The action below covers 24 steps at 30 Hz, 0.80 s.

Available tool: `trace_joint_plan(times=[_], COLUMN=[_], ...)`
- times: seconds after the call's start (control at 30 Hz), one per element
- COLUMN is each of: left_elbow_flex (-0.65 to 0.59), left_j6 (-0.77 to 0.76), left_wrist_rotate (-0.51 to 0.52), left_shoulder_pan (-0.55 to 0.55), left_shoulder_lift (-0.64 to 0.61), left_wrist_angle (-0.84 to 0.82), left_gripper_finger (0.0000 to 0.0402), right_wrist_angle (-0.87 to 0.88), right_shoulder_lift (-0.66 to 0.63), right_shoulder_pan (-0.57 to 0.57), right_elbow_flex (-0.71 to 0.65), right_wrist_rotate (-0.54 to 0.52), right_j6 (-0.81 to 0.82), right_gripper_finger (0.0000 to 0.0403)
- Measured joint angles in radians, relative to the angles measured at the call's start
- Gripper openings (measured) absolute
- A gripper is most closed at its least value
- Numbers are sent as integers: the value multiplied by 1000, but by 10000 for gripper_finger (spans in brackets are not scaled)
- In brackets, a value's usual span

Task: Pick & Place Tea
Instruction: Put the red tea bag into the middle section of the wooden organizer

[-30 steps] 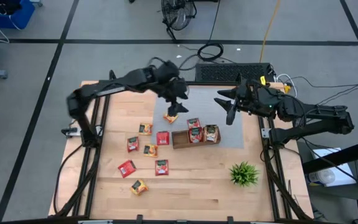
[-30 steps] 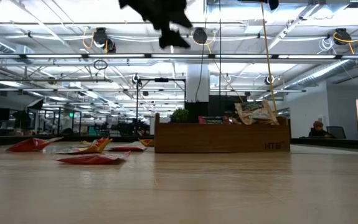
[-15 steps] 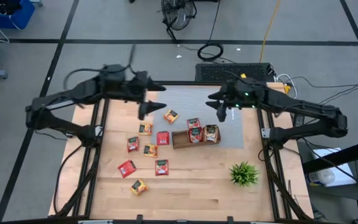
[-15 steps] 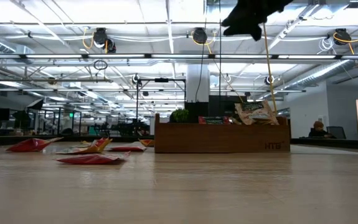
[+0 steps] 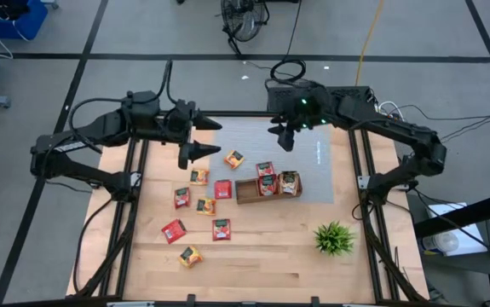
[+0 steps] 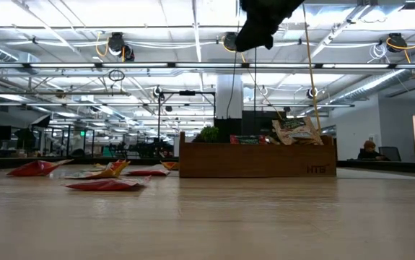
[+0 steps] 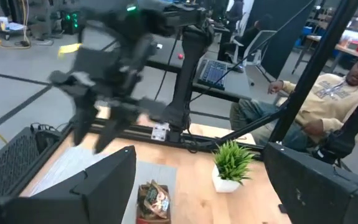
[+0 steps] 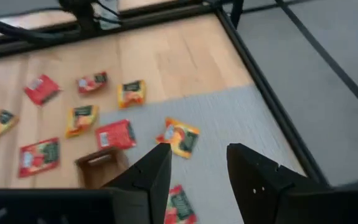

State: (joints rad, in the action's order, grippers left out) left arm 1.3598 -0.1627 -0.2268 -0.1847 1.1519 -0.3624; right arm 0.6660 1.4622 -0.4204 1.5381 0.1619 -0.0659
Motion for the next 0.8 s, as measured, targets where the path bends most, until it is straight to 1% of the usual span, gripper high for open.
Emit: trace_joint_plan(times=[0.2,0.47,0.8], left_elbow_flex=[0,0,0], left_j6=[7,3,3], left_wrist_rotate=[-1,-4,-3], left_shoulder_pan=[2,1,1], left_shoulder_lift=[0,0,0], left_wrist_angle=[7,8,17], left_gripper_finger=[351,351,351], right_wrist_angle=[93,144,152], right_shoulder_lift=[83,94,205], right_shoulder_pan=[-12,-12,-12], right_elbow_flex=[86,90,107], right_wrist_rotate=[0,0,-4], right_j6=[-33,-32,-12], right_gripper_finger=[144,144,144])
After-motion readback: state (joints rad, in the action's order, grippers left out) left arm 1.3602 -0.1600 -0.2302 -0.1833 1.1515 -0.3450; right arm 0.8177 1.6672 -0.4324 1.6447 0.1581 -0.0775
